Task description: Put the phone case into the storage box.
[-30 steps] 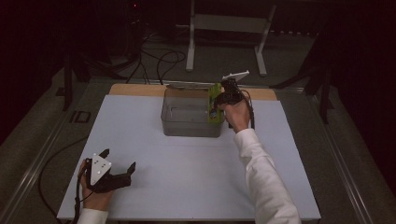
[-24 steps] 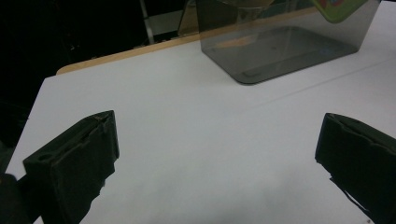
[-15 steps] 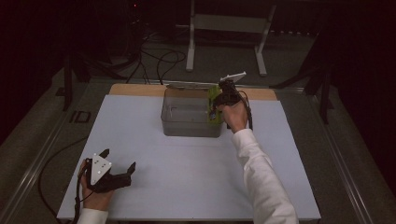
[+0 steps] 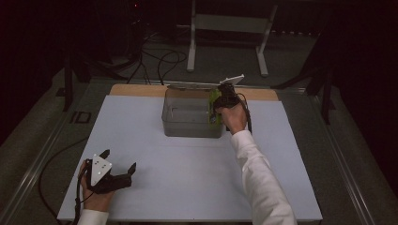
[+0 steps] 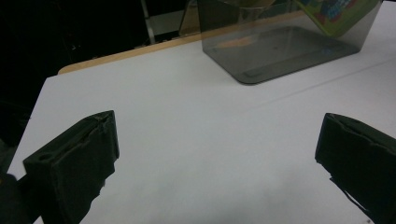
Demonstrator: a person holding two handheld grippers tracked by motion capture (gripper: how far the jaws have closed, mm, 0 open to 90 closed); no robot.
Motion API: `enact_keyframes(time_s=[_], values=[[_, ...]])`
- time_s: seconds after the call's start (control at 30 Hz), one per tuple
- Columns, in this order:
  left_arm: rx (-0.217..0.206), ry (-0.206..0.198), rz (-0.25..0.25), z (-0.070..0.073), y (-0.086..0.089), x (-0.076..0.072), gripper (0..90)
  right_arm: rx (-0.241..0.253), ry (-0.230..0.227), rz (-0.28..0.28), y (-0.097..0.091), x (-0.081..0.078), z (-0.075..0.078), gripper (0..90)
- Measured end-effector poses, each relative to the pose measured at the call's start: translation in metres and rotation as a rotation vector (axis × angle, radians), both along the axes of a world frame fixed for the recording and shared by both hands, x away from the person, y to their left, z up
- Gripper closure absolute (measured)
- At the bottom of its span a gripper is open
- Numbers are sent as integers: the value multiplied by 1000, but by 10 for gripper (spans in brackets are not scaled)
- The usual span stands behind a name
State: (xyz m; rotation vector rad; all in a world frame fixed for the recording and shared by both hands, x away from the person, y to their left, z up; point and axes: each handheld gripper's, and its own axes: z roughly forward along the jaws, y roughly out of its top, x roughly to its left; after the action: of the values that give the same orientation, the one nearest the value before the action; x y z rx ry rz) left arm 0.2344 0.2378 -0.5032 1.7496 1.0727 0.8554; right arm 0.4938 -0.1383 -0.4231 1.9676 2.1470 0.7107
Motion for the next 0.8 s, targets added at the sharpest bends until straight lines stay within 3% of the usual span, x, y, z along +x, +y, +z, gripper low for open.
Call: enact_keyframes(time_s=[0.5,0.8], values=[[-1,-1,1,0,1,0,1,-14,64,-19,2,9,-13,769],[-1,-1,2,0,1,0,1,26,85,-22,3,12,-14,772]])
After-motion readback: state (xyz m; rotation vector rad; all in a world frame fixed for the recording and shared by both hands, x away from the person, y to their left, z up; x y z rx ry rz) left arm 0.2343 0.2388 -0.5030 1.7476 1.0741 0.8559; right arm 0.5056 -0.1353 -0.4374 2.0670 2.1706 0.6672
